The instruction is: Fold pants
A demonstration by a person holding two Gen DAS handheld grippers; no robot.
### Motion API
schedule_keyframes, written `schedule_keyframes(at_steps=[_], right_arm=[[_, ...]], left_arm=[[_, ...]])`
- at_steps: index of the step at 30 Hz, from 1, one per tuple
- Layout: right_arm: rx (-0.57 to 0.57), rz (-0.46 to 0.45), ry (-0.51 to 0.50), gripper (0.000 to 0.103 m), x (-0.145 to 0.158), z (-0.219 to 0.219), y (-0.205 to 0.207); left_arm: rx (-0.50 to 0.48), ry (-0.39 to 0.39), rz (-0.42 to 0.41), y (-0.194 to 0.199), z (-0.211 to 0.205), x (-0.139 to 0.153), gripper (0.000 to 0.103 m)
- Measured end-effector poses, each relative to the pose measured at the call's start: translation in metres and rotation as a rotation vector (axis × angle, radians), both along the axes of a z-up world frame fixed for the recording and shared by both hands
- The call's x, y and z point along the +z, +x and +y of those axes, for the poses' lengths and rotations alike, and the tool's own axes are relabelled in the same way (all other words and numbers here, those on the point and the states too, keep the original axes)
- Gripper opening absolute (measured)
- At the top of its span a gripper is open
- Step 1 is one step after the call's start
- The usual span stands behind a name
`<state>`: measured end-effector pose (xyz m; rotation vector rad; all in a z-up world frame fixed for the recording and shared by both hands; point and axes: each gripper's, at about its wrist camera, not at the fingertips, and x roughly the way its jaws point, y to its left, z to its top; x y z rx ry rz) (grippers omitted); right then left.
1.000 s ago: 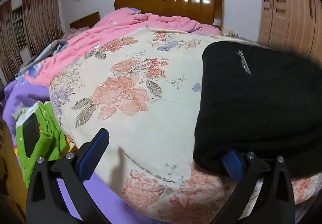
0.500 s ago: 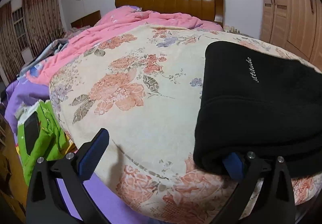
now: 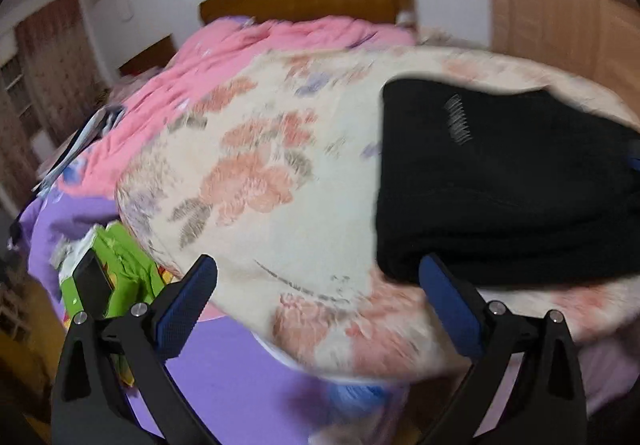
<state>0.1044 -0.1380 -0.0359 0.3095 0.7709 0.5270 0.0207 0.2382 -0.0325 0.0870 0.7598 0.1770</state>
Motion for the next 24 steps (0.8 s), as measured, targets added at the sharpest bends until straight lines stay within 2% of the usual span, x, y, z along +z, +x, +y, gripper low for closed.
schedule_keyframes(at_steps=[2,4,5,7,11,13,14,16,17,18,20,24], right_arm=[[-0.002,-0.068,-0.018,0.051,0.013,0.001,-0.004],[0.039,-0.114,-0.052,0.051,0.021,0.021,-0.002],[0.057,-0.124,-0.07,0.051,0.023,0.031,-0.002],[0.104,-0.145,-0.116,0.051,0.024,0.054,0.0],[0.19,-0.127,-0.247,0.051,0.012,0.091,0.007],[0.201,-0.074,-0.319,0.051,-0.007,0.095,0.009],[0.202,-0.044,-0.334,0.051,-0.019,0.095,0.011],[0.208,-0.04,-0.221,0.052,-0.027,0.078,0.013],[0.213,-0.028,-0.193,0.052,-0.028,0.076,0.013],[0.217,-0.021,-0.18,0.051,-0.028,0.075,0.014],[0.216,-0.025,-0.185,0.052,-0.026,0.075,0.013],[0.207,-0.041,-0.188,0.053,-0.024,0.076,0.009]], left_arm=[[-0.041,-0.1,-0.092,-0.013,0.0,0.034,0.101],[-0.076,-0.192,-0.171,-0.006,-0.006,0.061,0.101],[-0.117,-0.241,-0.192,0.011,-0.015,0.072,0.101],[-0.158,-0.253,-0.176,0.049,-0.035,0.079,0.101],[-0.261,-0.276,-0.022,0.145,-0.081,0.062,0.101],[-0.264,-0.269,0.077,0.188,-0.094,0.038,0.101],[-0.253,-0.24,0.116,0.204,-0.098,0.025,0.101],[-0.189,-0.151,0.183,0.228,-0.093,-0.011,0.101],[-0.18,-0.166,0.199,0.233,-0.086,-0.025,0.102],[-0.194,-0.205,0.156,0.23,-0.08,-0.028,0.102],[-0.189,-0.274,0.129,0.224,-0.071,-0.023,0.102],[-0.186,-0.202,0.106,0.218,-0.08,-0.022,0.102]])
